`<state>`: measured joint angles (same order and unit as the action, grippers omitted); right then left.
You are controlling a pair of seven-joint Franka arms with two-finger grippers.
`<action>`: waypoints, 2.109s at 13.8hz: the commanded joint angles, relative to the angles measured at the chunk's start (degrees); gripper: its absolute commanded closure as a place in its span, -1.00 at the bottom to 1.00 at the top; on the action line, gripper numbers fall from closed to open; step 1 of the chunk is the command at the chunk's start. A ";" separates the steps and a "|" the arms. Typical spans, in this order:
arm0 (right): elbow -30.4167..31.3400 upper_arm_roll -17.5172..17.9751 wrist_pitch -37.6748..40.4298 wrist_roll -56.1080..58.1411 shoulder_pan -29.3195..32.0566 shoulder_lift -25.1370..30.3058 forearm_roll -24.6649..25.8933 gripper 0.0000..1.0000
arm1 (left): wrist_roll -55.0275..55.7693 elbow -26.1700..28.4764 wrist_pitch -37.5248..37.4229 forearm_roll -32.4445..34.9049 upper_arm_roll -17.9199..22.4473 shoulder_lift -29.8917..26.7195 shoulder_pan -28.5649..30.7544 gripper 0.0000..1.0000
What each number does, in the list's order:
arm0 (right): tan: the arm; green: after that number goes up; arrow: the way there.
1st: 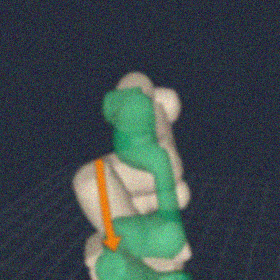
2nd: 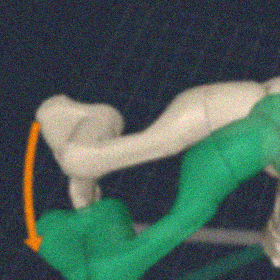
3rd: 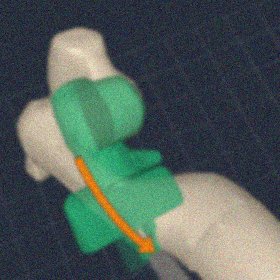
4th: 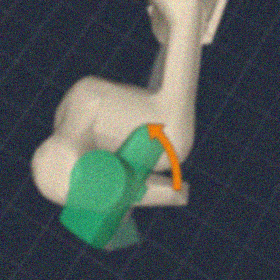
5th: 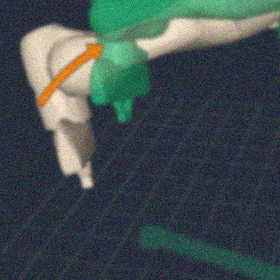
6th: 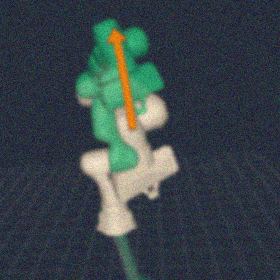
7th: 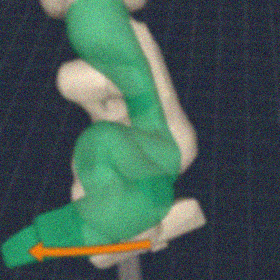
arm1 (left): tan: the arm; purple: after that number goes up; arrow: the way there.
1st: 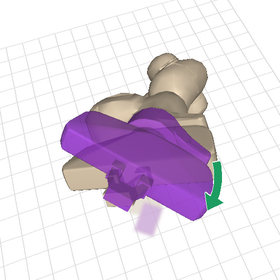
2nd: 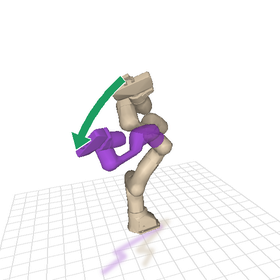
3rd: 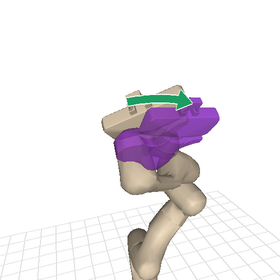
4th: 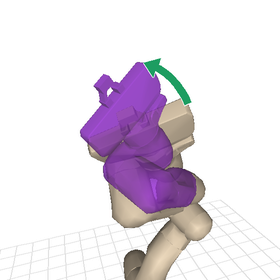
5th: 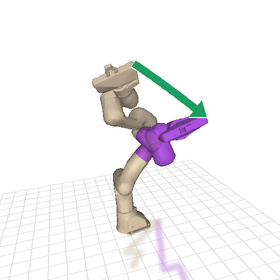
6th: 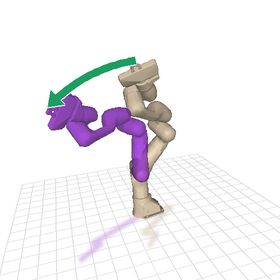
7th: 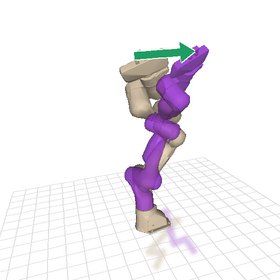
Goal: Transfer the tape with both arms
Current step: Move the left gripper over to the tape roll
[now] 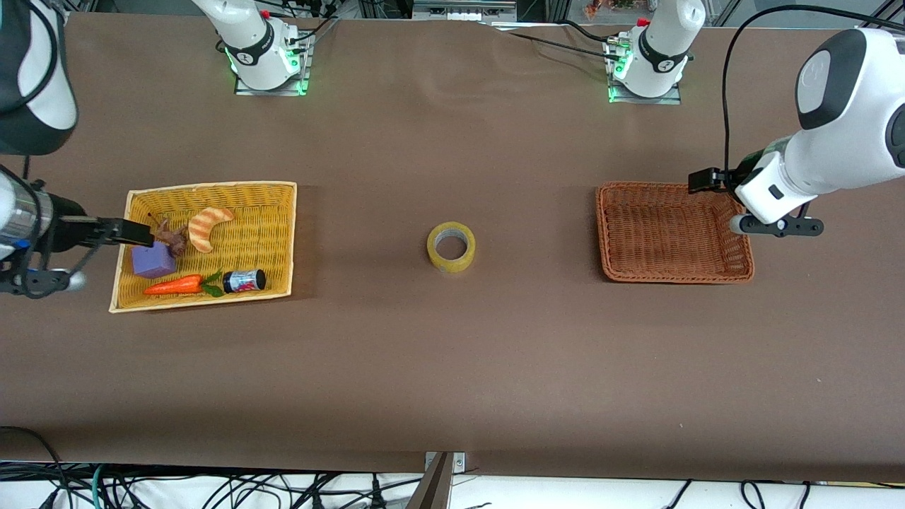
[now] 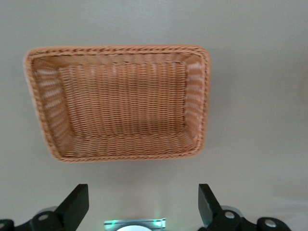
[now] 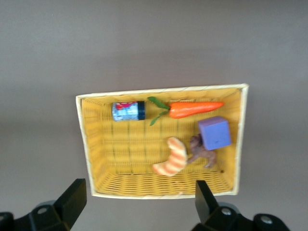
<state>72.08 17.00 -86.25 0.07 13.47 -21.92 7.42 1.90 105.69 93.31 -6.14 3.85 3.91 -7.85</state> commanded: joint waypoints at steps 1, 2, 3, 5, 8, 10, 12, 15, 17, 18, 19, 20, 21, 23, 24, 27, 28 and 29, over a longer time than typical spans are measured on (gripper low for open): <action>3.31 -2.48 1.17 2.74 0.41 7.65 -0.04 -1.00 | 2.39 1.63 3.89 -3.08 -2.86 0.56 -0.77 -1.00; 6.02 -2.93 0.99 2.56 0.41 10.72 -0.04 -1.00 | 5.10 1.62 4.77 -3.35 -4.01 0.74 -0.94 -1.00; 9.27 -2.94 1.43 2.39 0.41 13.71 0.05 -1.00 | 6.78 1.62 4.78 -3.44 -6.11 1.61 -0.94 -1.00; 14.99 -4.16 1.61 2.30 0.06 18.38 0.05 -1.00 | 11.34 1.54 7.48 -4.75 -10.24 4.51 -0.94 -1.00; 16.25 -11.08 1.43 2.47 -5.54 19.72 -0.39 -1.00 | 17.86 1.62 12.33 -4.41 -14.65 7.94 -0.94 -1.00; 17.82 -12.08 1.43 2.65 -5.74 21.03 -2.93 -1.00 | 18.92 1.54 15.05 -5.11 -16.58 10.31 -1.03 -0.99; 20.89 -13.39 0.91 2.65 -5.74 23.40 -3.03 -1.00 | 23.91 1.54 21.01 -5.64 -19.91 13.65 -1.20 -0.99; 21.08 -19.08 0.73 2.74 -11.08 23.41 -3.03 -1.00 | 28.76 1.27 28.32 -5.46 -21.78 18.22 -3.83 -1.00; 20.56 -20.51 0.90 2.91 -11.54 21.66 -4.77 -1.00 | 31.39 -1.35 29.47 -5.46 -21.69 21.03 -5.76 -1.00; 19.60 -20.78 0.82 3.09 -11.19 21.04 -5.39 -1.00 | 33.93 -3.02 30.52 -5.29 -21.69 22.87 -7.60 -0.99; 17.85 -20.69 1.17 3.18 -11.28 19.73 -5.23 -1.00 | 36.66 -4.08 32.10 -5.03 -21.69 24.55 -9.01 -0.99; 16.00 -20.78 1.26 3.18 -11.36 18.41 -5.31 -1.00 | 38.16 -4.87 34.03 -5.02 -21.60 26.13 -10.42 -0.99; 15.20 -20.78 1.43 3.18 -11.37 17.97 -5.40 -1.00 | 38.61 -5.40 35.79 -5.02 -21.60 27.45 -11.13 -0.99; 15.19 -20.78 1.35 3.18 -11.28 17.79 -5.31 -1.00 | 39.49 -7.33 38.17 -5.02 -21.60 30.26 -12.10 -0.99; 15.19 -20.78 1.26 3.18 -11.28 17.79 -5.23 -1.00 | 40.54 -8.47 38.18 -4.94 -21.25 31.49 -13.23 -0.99; 15.19 -20.78 1.08 2.65 -11.28 17.70 -5.31 -1.00 | 45.18 -9.80 40.71 -1.70 -20.46 34.22 -16.22 -0.98; 15.11 -20.69 1.25 2.74 -11.28 17.18 -5.23 -1.00 | 48.08 -11.19 41.42 0.58 -20.55 35.71 -16.50 -0.98; 14.84 -20.69 1.43 3.00 -11.28 17.08 -5.31 -1.00 | 50.11 -13.56 41.43 2.86 -20.63 37.03 -16.76 -0.98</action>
<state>88.51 -3.00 -85.38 2.42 2.84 -3.94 3.01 47.47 97.40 134.73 -7.13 -17.49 37.70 -23.06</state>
